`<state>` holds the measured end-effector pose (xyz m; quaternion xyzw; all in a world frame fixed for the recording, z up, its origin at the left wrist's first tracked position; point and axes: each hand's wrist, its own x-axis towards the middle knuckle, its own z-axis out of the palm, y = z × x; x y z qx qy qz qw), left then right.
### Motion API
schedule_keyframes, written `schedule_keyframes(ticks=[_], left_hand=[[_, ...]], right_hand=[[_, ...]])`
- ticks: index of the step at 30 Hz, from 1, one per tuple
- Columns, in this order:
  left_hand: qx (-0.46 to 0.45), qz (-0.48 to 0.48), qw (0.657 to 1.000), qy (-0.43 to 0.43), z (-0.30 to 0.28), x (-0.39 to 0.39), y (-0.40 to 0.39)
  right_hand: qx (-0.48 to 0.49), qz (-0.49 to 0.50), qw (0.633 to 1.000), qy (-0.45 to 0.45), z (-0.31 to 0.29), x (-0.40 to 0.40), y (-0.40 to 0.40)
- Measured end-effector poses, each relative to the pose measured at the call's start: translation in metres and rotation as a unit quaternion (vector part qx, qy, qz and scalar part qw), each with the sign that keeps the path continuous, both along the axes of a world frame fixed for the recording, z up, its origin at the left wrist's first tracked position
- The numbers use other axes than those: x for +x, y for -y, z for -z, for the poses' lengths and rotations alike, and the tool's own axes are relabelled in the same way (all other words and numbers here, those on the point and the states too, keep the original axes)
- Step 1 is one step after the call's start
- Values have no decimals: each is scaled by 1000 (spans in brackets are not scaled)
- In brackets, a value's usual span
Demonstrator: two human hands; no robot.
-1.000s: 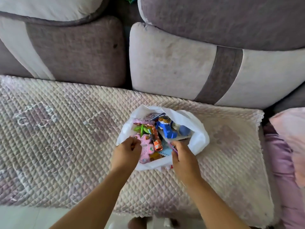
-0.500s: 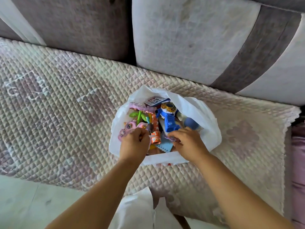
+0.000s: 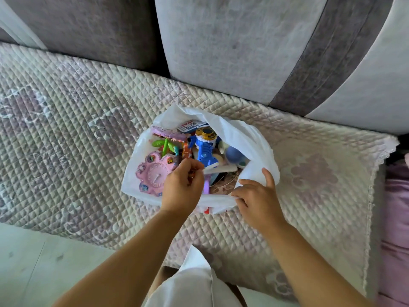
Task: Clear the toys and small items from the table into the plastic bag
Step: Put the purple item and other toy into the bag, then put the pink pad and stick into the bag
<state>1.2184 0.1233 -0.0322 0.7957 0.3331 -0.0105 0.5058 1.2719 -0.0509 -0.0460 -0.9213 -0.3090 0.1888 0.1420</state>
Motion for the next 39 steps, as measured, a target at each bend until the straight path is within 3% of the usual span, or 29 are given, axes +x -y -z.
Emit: schedule_keyframes(ticks=[2,6,13,16,26,34,39], left_hand=[[0,37,999,-11,1,4,9],[0,79,996,-36,6,14,23],[169,217,961,-39,28,12,45],[183,234,953,-58,40,5,46],[162,137,976,-54,14,-20,38],[124,90,979,-133,-43,-73,27],[106,16,981,-160,-80,-129,13]], right_hand=[[15,17,999,37,-5,-4,7],[6,19,1000,-17,-8,-8,20],[89,6,996,-20,-4,-11,36],[93,11,995,-37,-1,-11,39],[86,22,995,-43,-12,-10,39],[119,-2,993,-4,-74,-25,13],[154,-59,985,-46,-105,-65,-23]])
